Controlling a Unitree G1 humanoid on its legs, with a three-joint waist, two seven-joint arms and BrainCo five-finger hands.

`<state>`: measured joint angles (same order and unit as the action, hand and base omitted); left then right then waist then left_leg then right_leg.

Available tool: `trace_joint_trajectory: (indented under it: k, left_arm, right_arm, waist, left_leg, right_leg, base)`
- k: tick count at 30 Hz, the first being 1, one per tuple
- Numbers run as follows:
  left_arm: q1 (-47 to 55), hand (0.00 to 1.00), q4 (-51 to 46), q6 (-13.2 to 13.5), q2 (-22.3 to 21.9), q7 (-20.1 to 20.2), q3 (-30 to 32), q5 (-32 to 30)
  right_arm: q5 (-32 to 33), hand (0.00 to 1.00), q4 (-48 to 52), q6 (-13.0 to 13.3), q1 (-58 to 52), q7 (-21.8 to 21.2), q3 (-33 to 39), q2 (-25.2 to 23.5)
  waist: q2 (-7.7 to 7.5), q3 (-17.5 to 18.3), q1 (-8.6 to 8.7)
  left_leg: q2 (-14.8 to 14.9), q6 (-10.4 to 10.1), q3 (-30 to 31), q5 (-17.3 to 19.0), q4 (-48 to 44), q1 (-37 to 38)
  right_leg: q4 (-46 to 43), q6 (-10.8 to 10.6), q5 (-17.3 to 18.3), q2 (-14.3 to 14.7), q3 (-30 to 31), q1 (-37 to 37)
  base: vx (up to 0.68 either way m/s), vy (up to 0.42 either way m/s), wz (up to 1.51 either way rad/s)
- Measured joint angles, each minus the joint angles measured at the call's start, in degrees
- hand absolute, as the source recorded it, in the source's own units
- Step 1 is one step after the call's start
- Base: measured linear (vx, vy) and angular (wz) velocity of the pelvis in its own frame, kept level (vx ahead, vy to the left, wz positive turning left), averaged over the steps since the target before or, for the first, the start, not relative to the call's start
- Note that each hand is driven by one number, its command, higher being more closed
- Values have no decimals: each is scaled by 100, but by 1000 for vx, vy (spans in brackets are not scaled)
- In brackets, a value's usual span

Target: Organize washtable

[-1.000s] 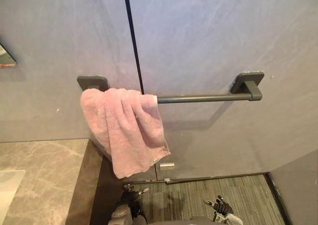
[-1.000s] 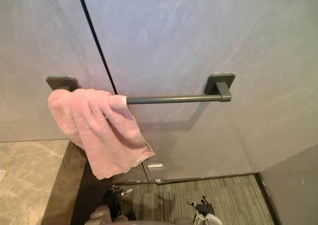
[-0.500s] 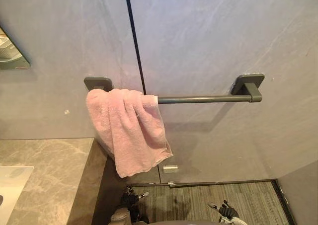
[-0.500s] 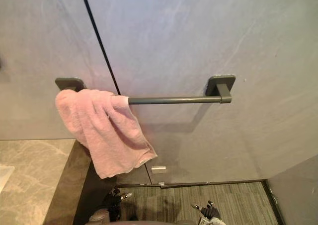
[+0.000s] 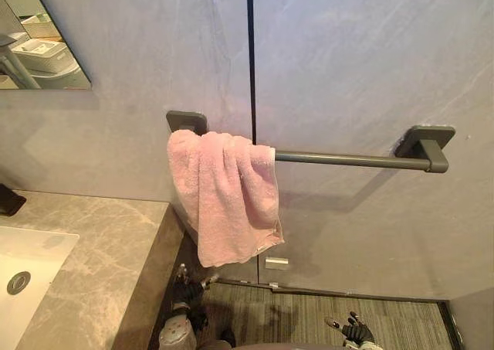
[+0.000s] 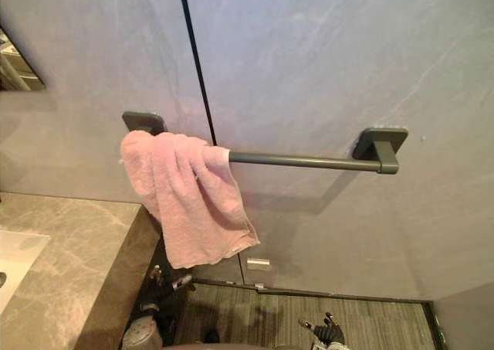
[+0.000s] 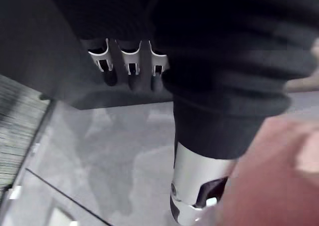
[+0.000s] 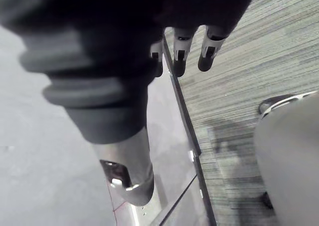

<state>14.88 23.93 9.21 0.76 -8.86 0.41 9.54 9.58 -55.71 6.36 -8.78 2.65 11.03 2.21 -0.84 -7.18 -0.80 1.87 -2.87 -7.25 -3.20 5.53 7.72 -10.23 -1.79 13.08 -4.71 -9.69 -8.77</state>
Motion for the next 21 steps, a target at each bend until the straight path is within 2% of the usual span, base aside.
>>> trace_joint_trajectory:
  k: [6,12,21]
  left_arm:
    - [33,0,-994,66,-20,-26,-92,-24]
    - [174,0,-1843,137,-63,-381,-93,-379]
    - [195,0,-2211,134,-24,-638,-92,-1032]
  right_arm:
    - [1,0,220,-3,-30,-9,-64,-157]
    - [1,0,281,-5,-72,-8,-269,-189]
    - [-2,0,264,-5,-156,-13,-319,-175]
  waist:
    - [-1,1,2]
    - [-45,57,-8]
    - [-33,270,-9]
  left_leg:
    - [6,-1,-6,1,-7,30]
    - [21,-3,-78,2,-6,101]
    - [82,-6,-157,5,6,106]
  right_leg:
    - [34,-1,-1,-3,-30,-63]
    - [39,-3,-2,-32,20,-118]
    - [106,-8,-50,-3,103,-105]
  base:
    - [-1,-10,1]
    - [-27,-9,-4]
    - [-37,-17,-5]
